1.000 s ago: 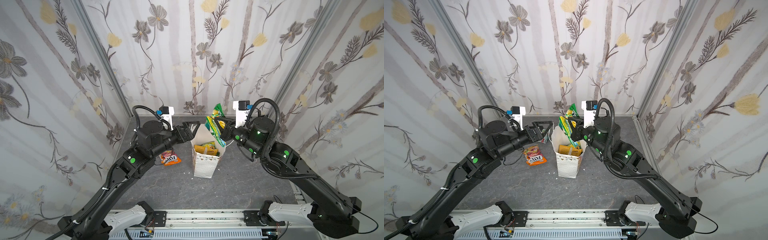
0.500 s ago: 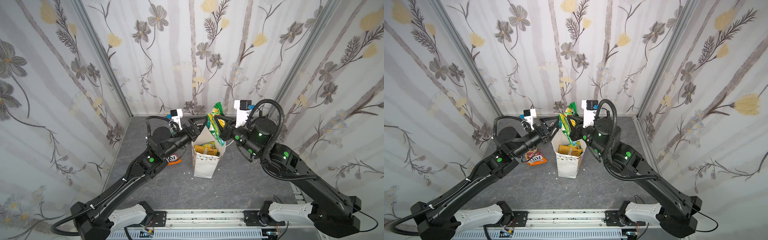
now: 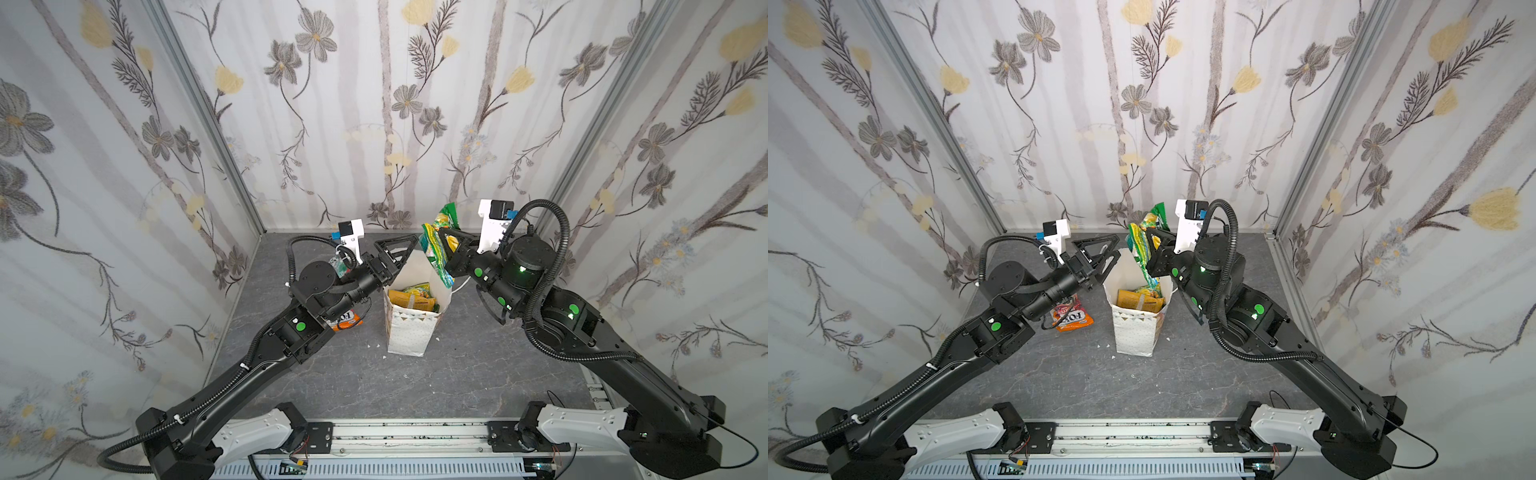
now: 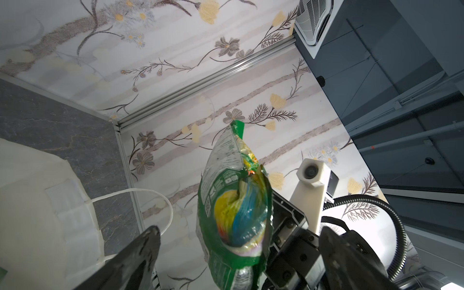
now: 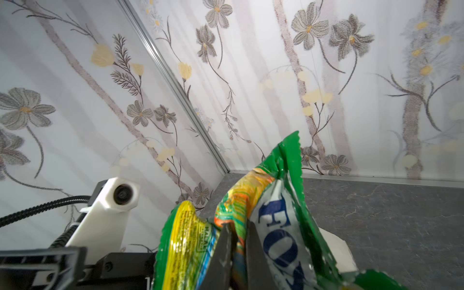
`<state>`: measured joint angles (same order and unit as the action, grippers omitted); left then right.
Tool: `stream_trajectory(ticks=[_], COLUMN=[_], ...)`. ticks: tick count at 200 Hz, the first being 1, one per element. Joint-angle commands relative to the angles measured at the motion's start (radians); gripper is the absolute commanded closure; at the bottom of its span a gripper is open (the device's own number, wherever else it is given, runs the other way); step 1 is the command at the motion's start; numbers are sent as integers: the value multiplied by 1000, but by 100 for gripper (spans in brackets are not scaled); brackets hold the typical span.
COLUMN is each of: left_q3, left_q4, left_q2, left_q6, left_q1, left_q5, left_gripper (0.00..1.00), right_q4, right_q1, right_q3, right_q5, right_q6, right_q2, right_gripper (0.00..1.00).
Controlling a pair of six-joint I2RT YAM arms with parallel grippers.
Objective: Take the snacks out of the paper bag
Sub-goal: Pick up the snack from the paper bag.
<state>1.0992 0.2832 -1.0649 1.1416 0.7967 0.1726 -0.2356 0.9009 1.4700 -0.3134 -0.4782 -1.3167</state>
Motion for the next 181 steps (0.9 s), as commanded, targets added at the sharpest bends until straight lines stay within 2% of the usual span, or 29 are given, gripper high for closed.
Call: stream_trajectory(ticks=[1,32,96,107,125,181], left_q3=[-18,8,47,48,50,46], left_q4=[18,49,44,51,62,36], left_q2=[0,-65,-102,-110,-119,-95], left_q6=[3,44,8,13,20,-41], left_q1=[0,0,11,9,9,10], left_q5=[-40,34,89,95,103,75], left_gripper=[2,4,10,13,26,56], right_q4=[38,67,40,46,50,27], right_q1=[0,0,0,0,2,3], right_q3=[-5,-4,14,18,25,26], right_q5=[21,117,146,166,201,165], right_q6=[-25,-26,-25,-25,-24,-21], right_q2=[4,-15,-45,-51,-63,-64], right_gripper=[100,100,100,100,100,100])
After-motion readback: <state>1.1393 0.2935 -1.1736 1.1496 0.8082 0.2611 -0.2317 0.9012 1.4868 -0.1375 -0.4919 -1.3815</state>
